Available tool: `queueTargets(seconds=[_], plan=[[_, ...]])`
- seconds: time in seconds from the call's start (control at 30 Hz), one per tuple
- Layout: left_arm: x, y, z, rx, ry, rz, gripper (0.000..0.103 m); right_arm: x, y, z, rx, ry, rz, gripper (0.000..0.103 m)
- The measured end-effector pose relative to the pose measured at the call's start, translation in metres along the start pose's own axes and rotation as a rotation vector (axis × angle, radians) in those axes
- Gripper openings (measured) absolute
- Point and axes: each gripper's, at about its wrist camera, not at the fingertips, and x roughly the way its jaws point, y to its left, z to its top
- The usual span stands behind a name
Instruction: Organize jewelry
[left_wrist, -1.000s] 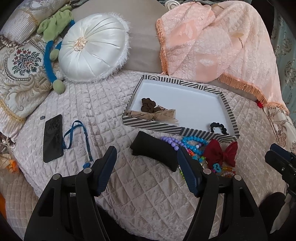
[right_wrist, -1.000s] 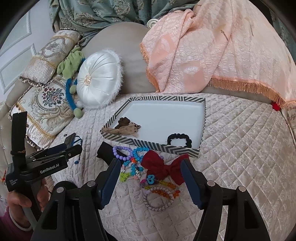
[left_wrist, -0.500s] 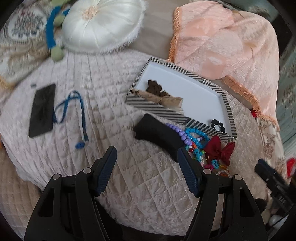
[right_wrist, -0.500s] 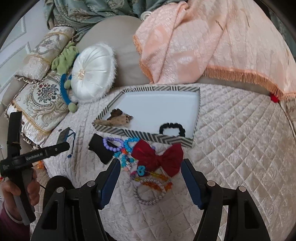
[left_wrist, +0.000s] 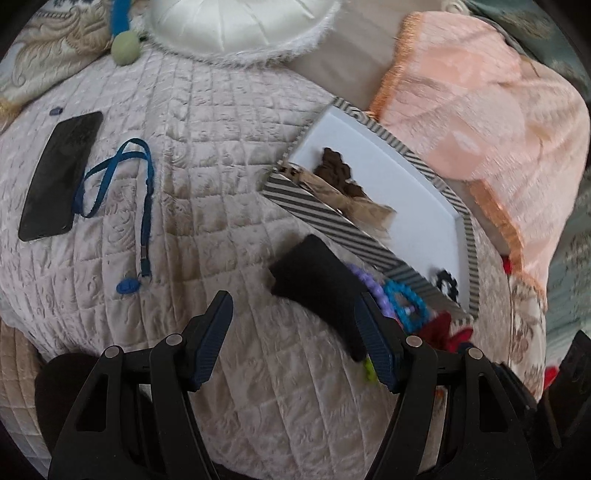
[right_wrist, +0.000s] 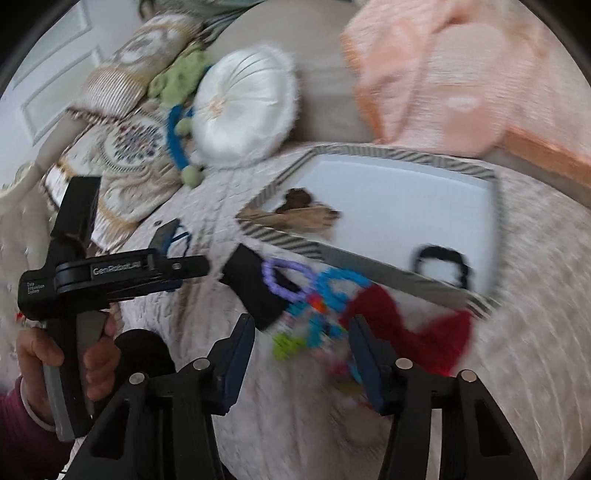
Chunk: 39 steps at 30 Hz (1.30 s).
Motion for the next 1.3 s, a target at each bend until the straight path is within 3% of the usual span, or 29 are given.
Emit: queueTargets(seconds=[0.2,0.27,0.33,0.43,0.63,0.7,0.73,0.87,1.07,1.3], plan=[[0.016,0.010,0.010,-0.046,0.026,0.004,0.069,0.058,0.001,0.024,-0.007,0.064,0.083,0.048],[0.021,0.011,0.012,-0.058,0.036,-0.001,0.070,0.074,-0.004,0.027,0.013,0.096,0.117,0.036],[0.025,0.011,0.014,-0.064,0.042,-0.003,0.071,0.084,-0.007,0.026,0.026,0.119,0.140,0.018],[0.033,0.010,0.014,-0.058,0.052,0.002,0.071,0.079,-0.011,0.023,0.028,0.106,0.136,0.009],[0.043,0.001,0.010,-0.046,0.064,-0.010,0.071,0.036,-0.027,0.023,0.079,0.010,0.152,0.009],[0.046,-0.005,0.007,-0.025,0.069,-0.031,0.064,0.017,-0.033,0.025,0.098,-0.033,0.150,0.009],[0.047,-0.008,0.007,-0.015,0.078,-0.034,0.048,0.010,-0.035,0.027,0.107,-0.050,0.151,0.009],[0.041,-0.016,0.008,0.034,0.071,-0.017,0.022,-0.020,-0.045,0.035,0.134,-0.116,0.154,0.009],[0.010,-0.032,0.014,0.100,0.015,-0.023,0.014,-0.050,-0.055,0.047,0.149,-0.175,0.120,0.009],[-0.015,-0.050,0.027,0.171,-0.058,0.004,0.013,-0.064,-0.059,0.059,0.141,-0.205,0.087,0.009]])
